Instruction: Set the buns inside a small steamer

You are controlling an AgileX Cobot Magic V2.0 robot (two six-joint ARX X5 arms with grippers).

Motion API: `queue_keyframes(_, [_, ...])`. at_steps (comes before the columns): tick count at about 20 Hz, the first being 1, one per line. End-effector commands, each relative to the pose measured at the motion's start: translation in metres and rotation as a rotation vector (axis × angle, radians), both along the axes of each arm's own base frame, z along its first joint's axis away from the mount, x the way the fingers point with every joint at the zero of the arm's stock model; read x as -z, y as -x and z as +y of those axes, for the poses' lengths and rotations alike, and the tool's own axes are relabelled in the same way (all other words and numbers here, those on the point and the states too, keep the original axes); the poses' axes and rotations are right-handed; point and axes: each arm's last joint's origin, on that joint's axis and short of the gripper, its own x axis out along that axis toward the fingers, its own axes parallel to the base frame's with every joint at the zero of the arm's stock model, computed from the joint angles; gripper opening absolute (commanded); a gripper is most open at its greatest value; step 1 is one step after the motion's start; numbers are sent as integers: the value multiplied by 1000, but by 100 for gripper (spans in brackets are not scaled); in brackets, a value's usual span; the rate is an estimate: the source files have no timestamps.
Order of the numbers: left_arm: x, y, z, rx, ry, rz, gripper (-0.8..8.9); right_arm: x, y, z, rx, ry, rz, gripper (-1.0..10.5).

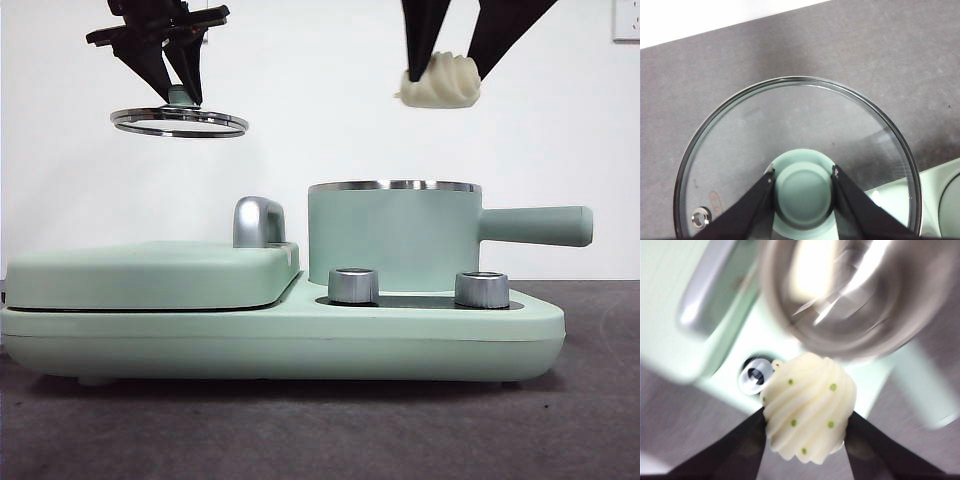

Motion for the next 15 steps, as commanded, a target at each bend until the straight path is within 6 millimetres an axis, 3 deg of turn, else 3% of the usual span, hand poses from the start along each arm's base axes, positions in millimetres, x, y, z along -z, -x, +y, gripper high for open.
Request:
queue_keyframes(1, [-5,-4,-3,6,18,-42,16,0,-33,1,-37,35,-17,222])
queue_keyframes(4, [-5,-4,-3,6,18,-42,16,8,-67,2,-32,43,-3,222])
queue_keyframes(7, [-5,-4,-3,6,18,-42,16,32,-90,7,-39,81,36,222])
queue_keyframes(15, [-5,-4,-3,6,20,-44,16,76,-118,18,-54,135,95,222])
